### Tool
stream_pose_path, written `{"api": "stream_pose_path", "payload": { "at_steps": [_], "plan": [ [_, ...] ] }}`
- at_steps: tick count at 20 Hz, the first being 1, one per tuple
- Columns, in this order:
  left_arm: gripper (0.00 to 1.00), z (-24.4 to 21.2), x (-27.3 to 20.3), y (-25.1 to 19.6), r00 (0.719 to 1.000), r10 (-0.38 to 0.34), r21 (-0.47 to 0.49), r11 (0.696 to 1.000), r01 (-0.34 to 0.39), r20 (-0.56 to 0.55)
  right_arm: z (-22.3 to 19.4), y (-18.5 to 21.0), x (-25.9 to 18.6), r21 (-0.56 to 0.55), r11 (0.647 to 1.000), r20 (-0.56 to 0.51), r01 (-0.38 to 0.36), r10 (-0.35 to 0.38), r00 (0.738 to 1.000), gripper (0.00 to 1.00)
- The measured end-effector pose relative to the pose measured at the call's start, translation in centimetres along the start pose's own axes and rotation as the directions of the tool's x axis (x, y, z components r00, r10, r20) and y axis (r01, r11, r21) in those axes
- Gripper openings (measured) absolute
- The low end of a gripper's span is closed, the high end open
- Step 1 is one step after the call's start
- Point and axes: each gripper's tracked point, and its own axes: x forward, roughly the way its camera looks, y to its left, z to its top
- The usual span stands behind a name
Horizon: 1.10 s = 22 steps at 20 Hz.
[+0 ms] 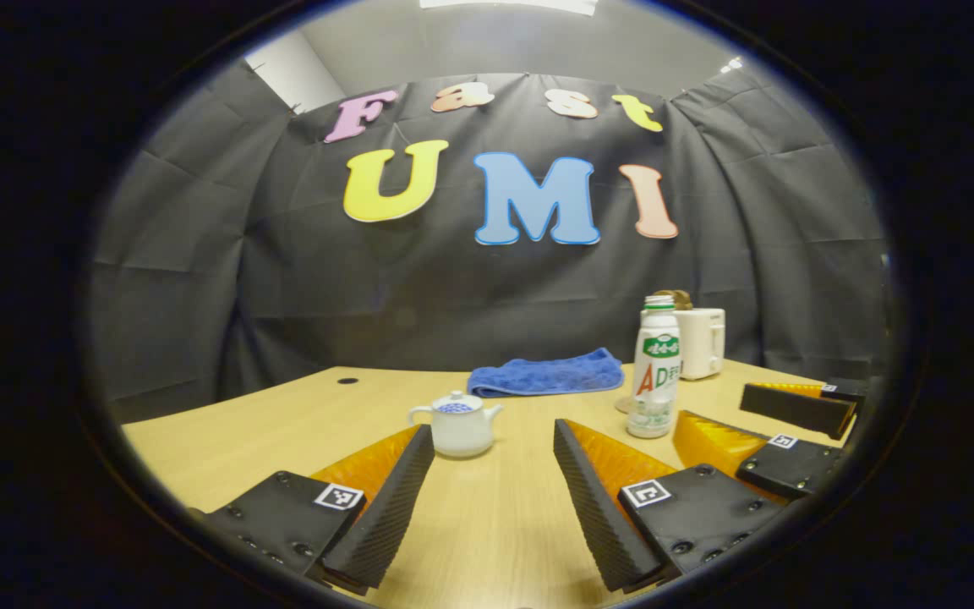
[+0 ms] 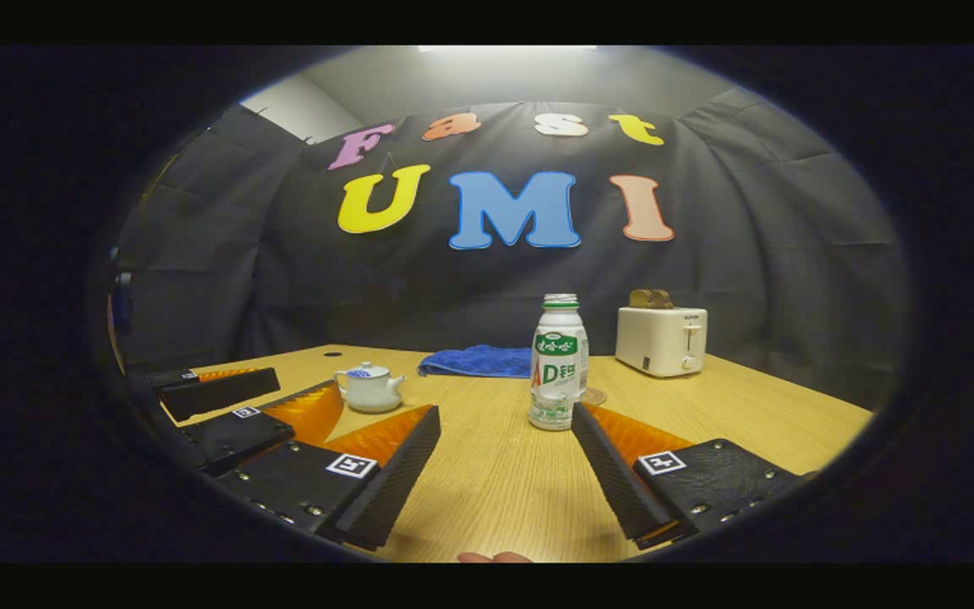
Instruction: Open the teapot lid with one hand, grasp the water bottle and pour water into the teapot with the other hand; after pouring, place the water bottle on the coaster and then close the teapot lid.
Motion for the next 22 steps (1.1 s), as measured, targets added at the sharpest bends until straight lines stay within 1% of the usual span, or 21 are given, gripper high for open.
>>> {"api": "stream_pose_path", "payload": {
  "at_steps": [2, 3, 4, 6, 8, 10, 12, 14, 16, 18, 20, 21, 22],
  "plan": [
    [0.91, 0.0, 0.3, -0.6, 0.999, -0.041, -0.001, 0.999, 0.041, 0.000, -0.1, -0.6, 0.2, 0.007, 0.999, -0.009, 0.039, -0.039, 0.999, 0.96],
    [1.00, -0.1, 0.6, -1.1, 0.997, -0.077, -0.002, 0.997, 0.077, -0.002, -0.1, -0.5, 0.5, 0.003, 0.999, -0.009, 0.040, -0.040, 0.999, 0.96],
    [1.00, 0.2, 0.9, -1.1, 0.996, -0.091, -0.001, 0.996, 0.091, 0.014, -0.1, -0.2, 0.7, 0.002, 1.000, -0.013, 0.027, -0.027, 1.000, 0.96],
    [1.00, 0.1, 2.0, 0.9, 0.998, -0.056, -0.001, 0.998, 0.056, 0.009, -0.2, -0.1, 1.5, -0.003, 1.000, -0.021, 0.003, -0.003, 1.000, 0.97],
    [1.00, 0.2, 4.2, 2.7, 0.999, -0.038, 0.009, 0.999, 0.038, 0.010, -0.2, -0.7, 2.7, -0.003, 1.000, -0.029, 0.005, -0.005, 1.000, 0.96],
    [1.00, 0.8, 7.1, 4.4, 1.000, -0.023, 0.008, 1.000, 0.023, 0.003, -0.8, -0.8, 4.1, -0.004, 1.000, -0.066, -0.003, 0.003, 0.998, 0.96],
    [1.00, 1.3, 10.7, 6.0, 1.000, -0.010, -0.025, 1.000, 0.010, -0.021, -1.3, -0.6, 5.3, 0.005, 1.000, -0.109, -0.020, 0.021, 0.994, 0.97],
    [1.00, 0.3, 14.0, 7.8, 0.998, 0.022, -0.021, 1.000, -0.023, -0.067, -1.1, -0.7, 6.1, 0.022, 0.999, -0.121, -0.026, 0.029, 0.992, 0.97],
    [1.00, -0.8, 15.9, 8.2, 0.994, 0.025, -0.019, 0.999, -0.027, -0.108, -0.5, -0.6, 6.8, 0.014, 0.999, -0.113, -0.031, 0.032, 0.993, 0.97],
    [0.99, -1.1, 17.1, 7.9, 0.993, 0.018, -0.015, 1.000, -0.020, -0.120, 0.2, -0.5, 7.3, -0.002, 0.999, -0.099, -0.036, 0.036, 0.994, 0.96],
    [0.99, -1.7, 18.3, 7.9, 0.991, 0.030, 0.011, 1.000, -0.029, -0.129, 0.4, -0.5, 7.8, -0.005, 0.999, -0.105, -0.040, 0.039, 0.994, 0.96],
    [0.99, -1.7, 18.8, 7.7, 0.991, 0.025, 0.023, 0.999, -0.022, -0.129, 0.5, -0.6, 7.9, -0.001, 0.999, -0.102, -0.039, 0.039, 0.994, 0.96],
    [0.96, -1.8, 19.2, 7.5, 0.992, 0.020, 0.039, 0.999, -0.015, -0.127, 0.8, -0.6, 8.0, 0.006, 0.999, -0.094, -0.038, 0.039, 0.995, 0.96]
  ]
}}
